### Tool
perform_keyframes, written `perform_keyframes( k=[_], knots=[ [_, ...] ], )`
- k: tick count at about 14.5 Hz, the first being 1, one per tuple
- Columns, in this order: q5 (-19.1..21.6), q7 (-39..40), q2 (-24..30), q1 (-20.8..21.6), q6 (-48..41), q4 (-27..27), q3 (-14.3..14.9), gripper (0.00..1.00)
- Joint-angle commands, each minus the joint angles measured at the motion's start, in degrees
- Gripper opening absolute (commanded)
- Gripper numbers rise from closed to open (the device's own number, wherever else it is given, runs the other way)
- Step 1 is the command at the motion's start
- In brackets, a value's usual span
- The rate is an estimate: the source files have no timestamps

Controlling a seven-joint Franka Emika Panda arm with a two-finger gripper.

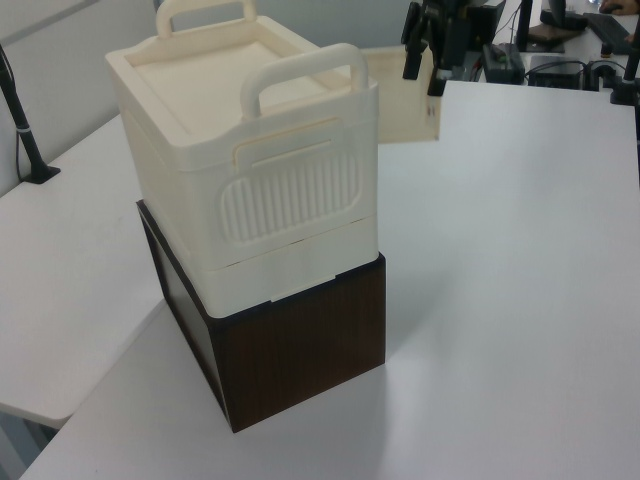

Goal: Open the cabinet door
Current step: 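Swing the door further open, away from the box front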

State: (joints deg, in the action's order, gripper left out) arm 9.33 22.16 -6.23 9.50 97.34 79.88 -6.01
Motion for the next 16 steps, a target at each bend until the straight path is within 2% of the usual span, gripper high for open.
perform_keyframes(
  k=[1, 7, 14, 16],
  knots=[
    [-1.8, 0.2, 1.0, -2.6, -3.7, 0.8, -0.1, 1.0],
    [-8.0, -4.8, 0.3, -4.3, -4.3, 2.5, -0.1, 1.0],
    [-8.5, -7.6, 0.3, -9.7, -4.4, 3.2, -0.1, 1.0],
    [-10.7, -10.7, 0.5, -10.3, -4.4, 4.4, -0.1, 1.0]
  ],
)
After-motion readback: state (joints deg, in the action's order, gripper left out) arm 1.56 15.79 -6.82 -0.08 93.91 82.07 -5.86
